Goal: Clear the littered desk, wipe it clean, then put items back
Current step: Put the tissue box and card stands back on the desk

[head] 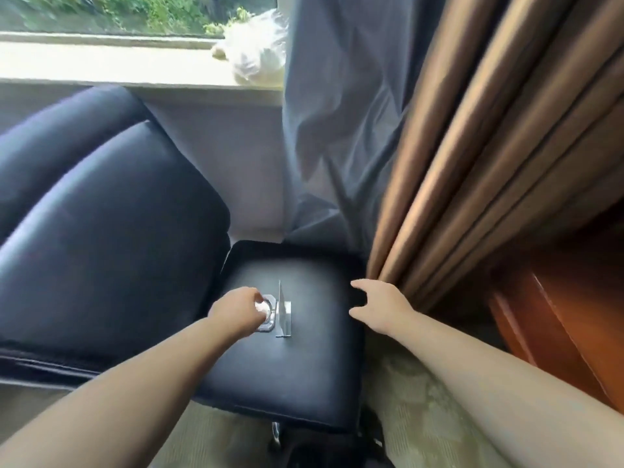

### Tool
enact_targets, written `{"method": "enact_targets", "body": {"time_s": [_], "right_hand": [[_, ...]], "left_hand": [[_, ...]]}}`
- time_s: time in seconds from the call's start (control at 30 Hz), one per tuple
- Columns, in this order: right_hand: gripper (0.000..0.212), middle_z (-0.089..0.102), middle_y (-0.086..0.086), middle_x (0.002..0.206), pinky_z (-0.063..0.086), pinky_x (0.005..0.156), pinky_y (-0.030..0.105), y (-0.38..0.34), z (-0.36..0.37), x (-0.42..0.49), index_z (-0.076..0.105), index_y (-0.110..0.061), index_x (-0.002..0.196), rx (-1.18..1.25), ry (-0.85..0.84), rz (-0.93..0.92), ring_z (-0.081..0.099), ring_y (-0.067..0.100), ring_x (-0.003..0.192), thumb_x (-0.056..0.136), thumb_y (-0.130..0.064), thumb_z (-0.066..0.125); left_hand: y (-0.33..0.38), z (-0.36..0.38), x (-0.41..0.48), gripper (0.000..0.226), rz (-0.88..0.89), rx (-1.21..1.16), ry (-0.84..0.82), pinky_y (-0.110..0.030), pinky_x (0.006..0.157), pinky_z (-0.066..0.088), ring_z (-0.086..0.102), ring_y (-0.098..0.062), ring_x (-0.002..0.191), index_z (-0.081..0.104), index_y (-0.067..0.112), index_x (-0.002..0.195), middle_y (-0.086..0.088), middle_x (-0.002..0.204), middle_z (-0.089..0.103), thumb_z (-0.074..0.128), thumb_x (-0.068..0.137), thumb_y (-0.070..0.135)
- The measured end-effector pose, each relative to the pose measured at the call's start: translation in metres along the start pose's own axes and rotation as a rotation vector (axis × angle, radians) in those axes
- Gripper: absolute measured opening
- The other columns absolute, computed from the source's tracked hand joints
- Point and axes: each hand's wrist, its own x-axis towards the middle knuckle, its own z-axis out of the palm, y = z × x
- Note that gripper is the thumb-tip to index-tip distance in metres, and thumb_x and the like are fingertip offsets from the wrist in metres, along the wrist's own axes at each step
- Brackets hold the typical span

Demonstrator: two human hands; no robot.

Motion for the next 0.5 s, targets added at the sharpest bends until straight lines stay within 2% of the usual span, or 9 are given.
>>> {"method": "enact_targets", "body": {"time_s": [0.1, 0.17, 0.23, 0.37, 0.5], "right_hand": [[0.060, 0.042, -0.005, 0.146, 0.034, 0.106, 0.026, -0.015, 0.017, 0.031, 0.041, -0.024, 0.141, -0.053, -0.066, -0.036, 0.039, 0.016, 0.133, 0.084, -0.024, 0.060], [0.060, 0.041, -0.006, 0.146, 0.035, 0.105, 0.026, -0.025, 0.028, 0.054, 0.041, -0.025, 0.141, -0.077, -0.106, -0.066, 0.039, 0.015, 0.133, 0.084, -0.024, 0.059], [0.060, 0.042, -0.006, 0.146, 0.038, 0.103, 0.027, -0.036, 0.038, 0.076, 0.041, -0.026, 0.141, -0.099, -0.154, -0.092, 0.041, 0.016, 0.132, 0.084, -0.025, 0.059], [0.060, 0.042, -0.007, 0.145, 0.044, 0.098, 0.030, -0.052, 0.056, 0.119, 0.041, -0.029, 0.140, -0.140, -0.262, -0.137, 0.048, 0.018, 0.125, 0.084, -0.027, 0.060], [0.059, 0.044, -0.006, 0.144, 0.041, 0.102, 0.029, -0.050, 0.068, 0.155, 0.041, -0.029, 0.140, -0.161, -0.330, -0.164, 0.043, 0.016, 0.130, 0.084, -0.026, 0.059]], "left_hand": [[-0.016, 0.017, 0.009, 0.035, -0.079, -0.036, -0.031, -0.026, 0.083, 0.043, 0.055, -0.016, 0.110, 0.059, 0.025, 0.119, 0.006, 0.121, 0.058, 0.051, 0.084, 0.027], [-0.019, 0.030, 0.016, 0.029, -0.129, -0.054, -0.061, -0.027, 0.082, 0.045, 0.057, -0.018, 0.108, 0.061, 0.024, 0.110, 0.004, 0.117, 0.061, 0.050, 0.082, 0.025], [-0.017, 0.043, 0.025, 0.025, -0.195, -0.082, -0.080, -0.027, 0.077, 0.045, 0.059, -0.020, 0.101, 0.062, 0.021, 0.102, 0.002, 0.109, 0.063, 0.048, 0.081, 0.023], [-0.007, 0.063, 0.053, 0.023, -0.323, -0.191, -0.093, -0.025, 0.070, 0.040, 0.054, -0.019, 0.087, 0.060, 0.021, 0.102, 0.003, 0.106, 0.064, 0.048, 0.084, 0.027], [0.001, 0.087, 0.080, 0.037, -0.418, -0.292, -0.109, -0.027, 0.080, 0.043, 0.056, -0.019, 0.110, 0.050, 0.019, 0.122, 0.003, 0.119, 0.060, 0.049, 0.088, 0.035]]}}
